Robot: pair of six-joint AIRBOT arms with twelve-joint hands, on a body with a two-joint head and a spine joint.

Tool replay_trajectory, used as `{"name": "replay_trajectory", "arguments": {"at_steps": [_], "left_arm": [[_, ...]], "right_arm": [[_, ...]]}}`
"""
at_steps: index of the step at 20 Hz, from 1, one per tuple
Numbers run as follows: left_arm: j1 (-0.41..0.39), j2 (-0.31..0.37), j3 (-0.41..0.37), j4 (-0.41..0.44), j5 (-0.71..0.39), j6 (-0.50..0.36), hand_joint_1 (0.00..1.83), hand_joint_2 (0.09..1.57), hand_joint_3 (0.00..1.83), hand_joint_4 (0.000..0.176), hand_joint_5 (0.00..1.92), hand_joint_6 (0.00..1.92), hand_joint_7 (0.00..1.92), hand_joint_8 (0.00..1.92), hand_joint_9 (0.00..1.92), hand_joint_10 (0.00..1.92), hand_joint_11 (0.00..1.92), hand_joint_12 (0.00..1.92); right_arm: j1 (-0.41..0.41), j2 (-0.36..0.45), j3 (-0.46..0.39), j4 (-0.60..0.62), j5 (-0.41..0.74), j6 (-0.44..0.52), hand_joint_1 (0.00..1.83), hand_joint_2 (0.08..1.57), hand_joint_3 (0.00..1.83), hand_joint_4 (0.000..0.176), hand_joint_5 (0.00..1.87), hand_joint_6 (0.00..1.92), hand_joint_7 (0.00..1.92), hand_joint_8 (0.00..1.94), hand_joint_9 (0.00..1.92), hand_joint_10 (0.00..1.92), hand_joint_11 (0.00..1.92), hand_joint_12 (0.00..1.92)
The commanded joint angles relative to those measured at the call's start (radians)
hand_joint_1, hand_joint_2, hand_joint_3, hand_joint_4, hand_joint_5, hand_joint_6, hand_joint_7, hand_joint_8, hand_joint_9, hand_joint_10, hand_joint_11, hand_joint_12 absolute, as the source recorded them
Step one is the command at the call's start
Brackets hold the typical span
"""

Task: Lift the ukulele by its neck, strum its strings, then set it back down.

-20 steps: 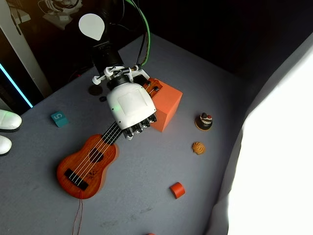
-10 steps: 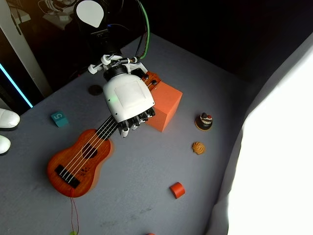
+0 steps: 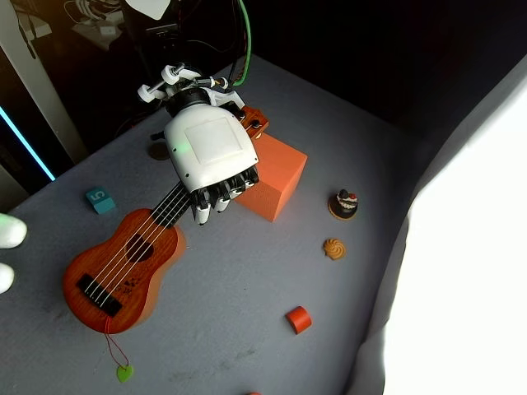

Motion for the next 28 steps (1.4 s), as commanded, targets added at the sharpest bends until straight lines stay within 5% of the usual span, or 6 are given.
{"name": "replay_trajectory", "arguments": {"at_steps": [1,9,11,17,22,28], "left_arm": [[-0.019,0.005,-0.002,0.061,0.013,0.008,1.51,1.23,0.05,0.176,1.35,1.92,1.49,1.92,1.63,1.92,1.7,1.92],[-0.04,0.008,-0.017,0.033,0.013,0.02,1.49,1.23,0.04,0.176,1.38,1.92,1.51,1.92,1.65,1.92,1.72,1.92],[-0.046,0.008,-0.017,0.027,0.013,0.022,1.51,1.22,0.04,0.176,1.38,1.92,1.5,1.92,1.65,1.92,1.71,1.92],[-0.061,0.013,-0.017,0.01,0.008,0.039,1.46,1.23,0.04,0.176,1.38,1.92,1.51,1.92,1.65,1.92,1.71,1.92],[-0.063,0.014,-0.02,0.007,0.006,0.044,1.46,1.23,0.03,0.176,1.37,1.92,1.51,1.92,1.64,1.92,1.7,1.92],[-0.064,0.017,-0.02,0.002,0.006,0.047,1.49,1.23,0.02,0.176,1.37,1.92,1.5,1.92,1.64,1.92,1.71,1.92]], "right_arm": [[0.021,-0.001,0.008,-0.012,0.109,0.033,0.13,1.27,0.0,0.0,0.14,0.0,0.16,0.0,0.12,0.01,0.0,0.29],[0.06,-0.079,0.159,-0.303,0.004,0.532,0.22,1.27,0.0,0.0,0.15,0.0,0.13,0.0,0.11,0.0,0.0,0.14],[0.067,-0.093,0.17,-0.356,0.003,0.598,0.55,1.23,0.0,0.0,0.17,0.01,0.15,0.01,0.12,0.01,0.0,0.18],[0.082,-0.197,0.202,-0.378,-0.057,0.767,0.93,1.31,0.03,0.0,0.18,0.01,0.16,0.0,0.1,0.0,0.0,0.27],[0.083,-0.279,0.215,-0.36,-0.116,0.791,0.67,1.27,0.04,0.0,0.22,0.03,0.18,0.01,0.15,0.02,0.0,0.4],[0.085,-0.316,0.193,-0.261,-0.215,0.793,0.12,1.28,0.02,0.0,0.24,0.03,0.19,0.0,0.17,0.03,0.0,0.42]]}}
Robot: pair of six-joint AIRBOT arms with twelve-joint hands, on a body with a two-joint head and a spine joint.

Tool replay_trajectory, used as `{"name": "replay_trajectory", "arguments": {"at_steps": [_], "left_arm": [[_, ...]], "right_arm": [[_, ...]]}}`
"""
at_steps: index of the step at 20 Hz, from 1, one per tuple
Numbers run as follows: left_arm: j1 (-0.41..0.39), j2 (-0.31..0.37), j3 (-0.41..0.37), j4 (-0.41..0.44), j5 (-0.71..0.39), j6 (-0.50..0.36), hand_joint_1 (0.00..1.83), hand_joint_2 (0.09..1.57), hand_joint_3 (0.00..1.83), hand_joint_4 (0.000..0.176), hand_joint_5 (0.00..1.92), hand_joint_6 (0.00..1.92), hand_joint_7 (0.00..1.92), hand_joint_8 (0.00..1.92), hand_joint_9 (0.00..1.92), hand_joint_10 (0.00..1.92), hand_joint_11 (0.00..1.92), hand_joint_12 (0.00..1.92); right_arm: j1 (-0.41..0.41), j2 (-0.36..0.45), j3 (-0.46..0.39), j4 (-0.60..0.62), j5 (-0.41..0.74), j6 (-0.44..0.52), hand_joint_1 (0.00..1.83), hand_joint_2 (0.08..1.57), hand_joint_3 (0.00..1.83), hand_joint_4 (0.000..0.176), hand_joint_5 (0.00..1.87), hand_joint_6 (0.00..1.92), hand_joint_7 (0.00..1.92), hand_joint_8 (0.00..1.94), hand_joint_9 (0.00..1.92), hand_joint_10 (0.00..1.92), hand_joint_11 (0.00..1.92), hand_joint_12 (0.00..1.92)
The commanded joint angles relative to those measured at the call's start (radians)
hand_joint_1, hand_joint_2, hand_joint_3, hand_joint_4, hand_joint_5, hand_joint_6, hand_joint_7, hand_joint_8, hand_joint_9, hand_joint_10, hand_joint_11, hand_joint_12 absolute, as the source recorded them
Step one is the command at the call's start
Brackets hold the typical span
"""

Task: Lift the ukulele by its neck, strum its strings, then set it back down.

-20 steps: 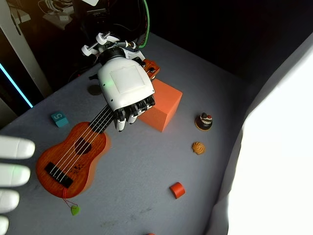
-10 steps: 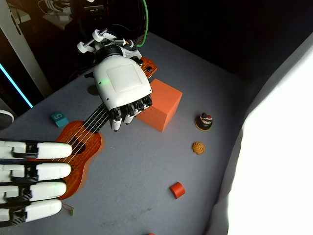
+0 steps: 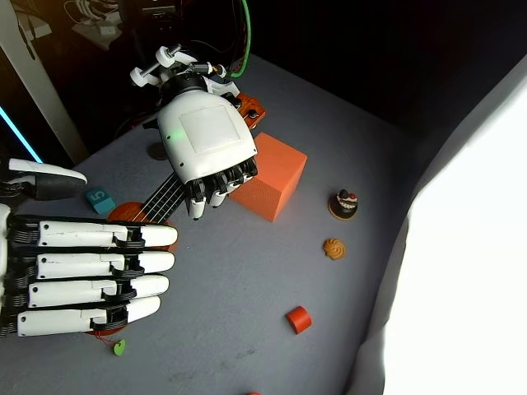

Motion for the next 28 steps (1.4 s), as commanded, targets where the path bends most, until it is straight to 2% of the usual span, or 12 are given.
{"name": "replay_trajectory", "arguments": {"at_steps": [1,3,6,10,14,21,23,24,28], "left_arm": [[-0.018,0.006,-0.002,0.06,0.005,0.005,1.5,1.23,0.02,0.176,1.38,1.92,1.51,1.92,1.65,1.92,1.72,1.92],[-0.019,0.007,-0.002,0.06,0.005,0.005,1.5,1.23,0.02,0.176,1.38,1.92,1.51,1.92,1.65,1.92,1.71,1.92],[-0.019,0.007,-0.002,0.06,0.005,0.006,1.5,1.23,0.02,0.176,1.37,1.92,1.5,1.92,1.65,1.92,1.72,1.92],[-0.022,0.007,-0.002,0.06,0.003,0.007,1.5,1.22,0.01,0.176,1.37,1.92,1.5,1.92,1.65,1.92,1.72,1.92],[-0.024,0.007,-0.001,0.06,0.003,0.009,1.51,1.23,0.02,0.176,1.39,1.92,1.51,1.92,1.66,1.92,1.71,1.92],[-0.024,0.008,0.001,0.06,0.003,0.012,1.49,1.24,0.02,0.176,1.38,1.92,1.51,1.92,1.64,1.92,1.71,1.92],[-0.024,0.008,0.001,0.06,0.003,0.013,1.51,1.24,0.02,0.176,1.37,1.92,1.5,1.92,1.64,1.92,1.7,1.92],[-0.024,0.008,0.001,0.06,0.003,0.013,1.5,1.24,0.02,0.176,1.37,1.92,1.5,1.92,1.64,1.92,1.7,1.92],[-0.026,0.009,0.003,0.06,0.004,0.015,1.48,1.24,0.02,0.176,1.37,1.92,1.51,1.92,1.64,1.92,1.71,1.92]], "right_arm": [[0.008,0.003,-0.006,0.016,0.094,0.01,0.1,1.29,0.01,0.0,0.24,0.02,0.18,0.0,0.16,0.02,0.0,0.38],[-0.003,-0.011,-0.014,0.016,0.094,0.01,0.1,1.31,0.01,0.0,0.21,0.0,0.16,0.0,0.15,0.01,0.0,0.24],[-0.006,-0.022,-0.015,0.016,0.094,0.009,0.09,1.31,0.01,0.0,0.21,0.01,0.16,0.0,0.14,0.01,0.0,0.16],[-0.008,-0.028,-0.029,0.041,0.093,0.01,0.09,1.31,0.0,0.0,0.22,0.01,0.17,0.0,0.15,0.01,0.0,0.19],[-0.009,-0.026,-0.076,0.042,0.062,0.01,0.11,1.31,0.0,0.0,0.22,0.0,0.18,0.0,0.16,0.01,0.0,0.36],[-0.015,-0.005,-0.139,0.069,0.031,0.001,0.07,1.31,0.0,0.0,0.18,0.0,0.12,0.0,0.11,0.0,0.0,0.09],[-0.017,0.002,-0.158,0.069,0.031,0.0,0.07,1.32,0.0,0.0,0.18,0.0,0.12,0.0,0.11,0.0,0.0,0.08],[-0.015,0.005,-0.165,0.069,0.031,0.0,0.08,1.31,0.0,0.0,0.19,0.01,0.14,0.0,0.12,0.01,0.0,0.13],[-0.007,0.027,-0.196,0.074,0.016,0.006,0.11,1.31,0.0,0.0,0.19,0.0,0.14,0.0,0.12,0.01,0.0,0.03]]}}
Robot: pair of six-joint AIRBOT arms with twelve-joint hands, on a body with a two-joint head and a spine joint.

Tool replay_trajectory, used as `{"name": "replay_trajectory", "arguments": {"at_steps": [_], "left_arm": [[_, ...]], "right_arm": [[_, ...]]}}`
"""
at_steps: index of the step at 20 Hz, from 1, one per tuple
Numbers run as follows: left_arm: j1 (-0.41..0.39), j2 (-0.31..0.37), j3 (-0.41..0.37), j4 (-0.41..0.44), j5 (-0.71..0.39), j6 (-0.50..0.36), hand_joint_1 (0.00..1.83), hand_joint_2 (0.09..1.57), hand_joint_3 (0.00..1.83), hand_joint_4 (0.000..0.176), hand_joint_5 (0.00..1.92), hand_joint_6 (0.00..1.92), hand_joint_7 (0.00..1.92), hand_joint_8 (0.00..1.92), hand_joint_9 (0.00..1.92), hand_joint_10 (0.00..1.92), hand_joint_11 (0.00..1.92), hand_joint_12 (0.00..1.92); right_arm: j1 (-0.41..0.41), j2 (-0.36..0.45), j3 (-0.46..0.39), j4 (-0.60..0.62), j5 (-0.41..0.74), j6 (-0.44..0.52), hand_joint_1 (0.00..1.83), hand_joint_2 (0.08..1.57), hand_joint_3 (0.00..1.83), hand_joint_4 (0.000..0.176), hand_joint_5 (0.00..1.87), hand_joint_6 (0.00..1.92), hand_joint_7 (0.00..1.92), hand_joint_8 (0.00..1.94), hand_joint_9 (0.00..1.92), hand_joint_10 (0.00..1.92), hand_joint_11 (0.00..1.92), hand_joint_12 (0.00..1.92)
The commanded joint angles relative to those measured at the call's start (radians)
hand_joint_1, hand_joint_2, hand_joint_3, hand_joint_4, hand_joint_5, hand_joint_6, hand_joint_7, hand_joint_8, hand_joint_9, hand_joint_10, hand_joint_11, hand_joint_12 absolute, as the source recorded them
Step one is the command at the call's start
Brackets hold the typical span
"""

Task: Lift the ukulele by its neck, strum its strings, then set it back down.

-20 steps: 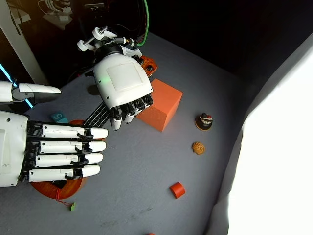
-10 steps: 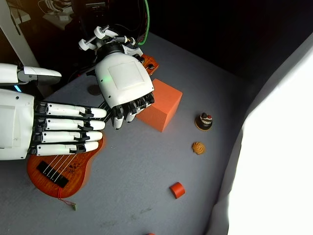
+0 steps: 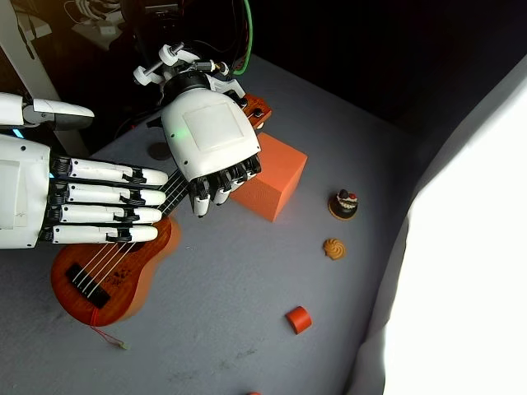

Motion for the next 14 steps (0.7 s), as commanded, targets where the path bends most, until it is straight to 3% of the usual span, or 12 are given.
{"name": "replay_trajectory", "arguments": {"at_steps": [1,7,11,14], "left_arm": [[-0.022,0.003,0.002,0.064,0.005,0.001,1.48,1.24,0.02,0.176,1.37,1.92,1.51,1.92,1.64,1.92,1.71,1.92],[-0.022,0.003,0.001,0.064,0.004,0.006,1.5,1.24,0.01,0.176,1.39,1.92,1.53,1.92,1.65,1.92,1.71,1.92],[-0.022,0.003,0.001,0.064,0.004,0.008,1.49,1.24,0.01,0.176,1.38,1.92,1.51,1.92,1.64,1.92,1.7,1.92],[-0.022,0.003,0.001,0.064,0.004,0.009,1.47,1.24,0.01,0.176,1.36,1.92,1.51,1.92,1.64,1.92,1.7,1.92]], "right_arm": [[0.015,0.008,-0.011,0.017,0.082,0.013,0.07,1.32,0.0,0.0,0.17,0.0,0.12,0.0,0.11,0.0,0.0,0.01],[0.025,0.042,-0.052,0.024,0.066,0.016,0.05,1.32,0.0,0.0,0.16,0.0,0.12,0.0,0.11,0.0,0.01,0.03],[0.026,0.052,-0.066,0.028,0.054,0.016,0.12,1.31,0.0,0.0,0.18,0.01,0.16,0.0,0.13,0.01,0.0,0.17],[0.029,0.063,-0.077,0.049,0.029,0.016,0.07,1.32,0.0,0.0,0.17,0.0,0.12,0.0,0.09,0.0,0.0,0.13]]}}
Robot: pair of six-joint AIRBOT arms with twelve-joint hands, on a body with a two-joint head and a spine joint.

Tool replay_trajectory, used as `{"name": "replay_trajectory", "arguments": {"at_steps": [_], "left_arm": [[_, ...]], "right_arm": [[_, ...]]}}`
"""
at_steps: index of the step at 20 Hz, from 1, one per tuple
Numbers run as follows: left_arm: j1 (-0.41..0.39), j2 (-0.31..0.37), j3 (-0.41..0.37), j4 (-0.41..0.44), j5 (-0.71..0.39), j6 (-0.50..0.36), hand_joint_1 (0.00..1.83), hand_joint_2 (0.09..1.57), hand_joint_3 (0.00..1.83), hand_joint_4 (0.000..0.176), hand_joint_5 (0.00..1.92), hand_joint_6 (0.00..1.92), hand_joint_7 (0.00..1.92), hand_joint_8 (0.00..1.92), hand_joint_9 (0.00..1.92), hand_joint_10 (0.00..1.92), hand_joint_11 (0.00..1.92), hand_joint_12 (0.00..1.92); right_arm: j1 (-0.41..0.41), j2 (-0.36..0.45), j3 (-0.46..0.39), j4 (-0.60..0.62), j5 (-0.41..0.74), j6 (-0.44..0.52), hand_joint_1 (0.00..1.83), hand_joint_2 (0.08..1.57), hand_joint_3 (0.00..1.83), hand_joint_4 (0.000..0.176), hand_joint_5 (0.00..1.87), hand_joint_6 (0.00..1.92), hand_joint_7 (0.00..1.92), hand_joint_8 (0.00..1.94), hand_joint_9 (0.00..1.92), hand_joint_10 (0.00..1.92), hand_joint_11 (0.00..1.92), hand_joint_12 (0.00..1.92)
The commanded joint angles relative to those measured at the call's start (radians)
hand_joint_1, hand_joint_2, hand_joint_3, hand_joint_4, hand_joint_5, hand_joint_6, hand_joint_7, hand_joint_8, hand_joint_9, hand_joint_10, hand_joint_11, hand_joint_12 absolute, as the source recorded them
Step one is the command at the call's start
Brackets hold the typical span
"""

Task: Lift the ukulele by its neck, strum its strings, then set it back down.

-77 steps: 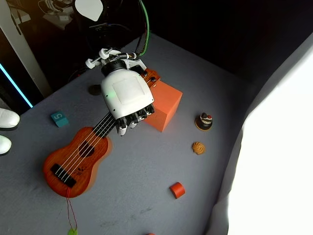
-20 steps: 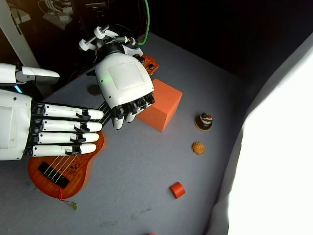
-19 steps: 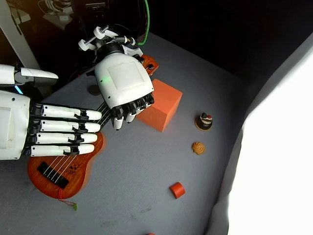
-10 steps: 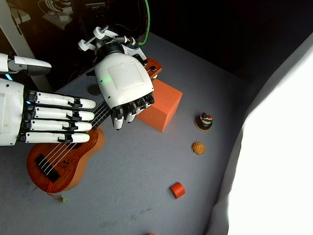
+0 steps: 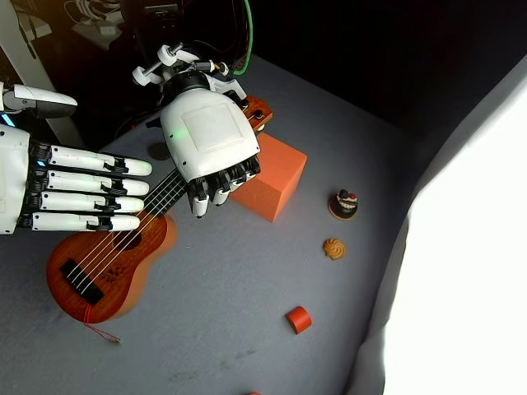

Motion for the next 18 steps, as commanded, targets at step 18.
{"name": "replay_trajectory", "arguments": {"at_steps": [18], "left_arm": [[-0.024,0.006,-0.011,0.064,0.0,0.0,1.46,1.26,0.01,0.176,1.33,1.92,1.43,1.92,1.59,1.92,1.66,1.92]], "right_arm": [[0.045,0.159,0.071,0.031,0.28,-0.063,0.13,1.29,0.0,0.0,0.18,0.01,0.18,0.01,0.17,0.02,0.0,0.29]]}}
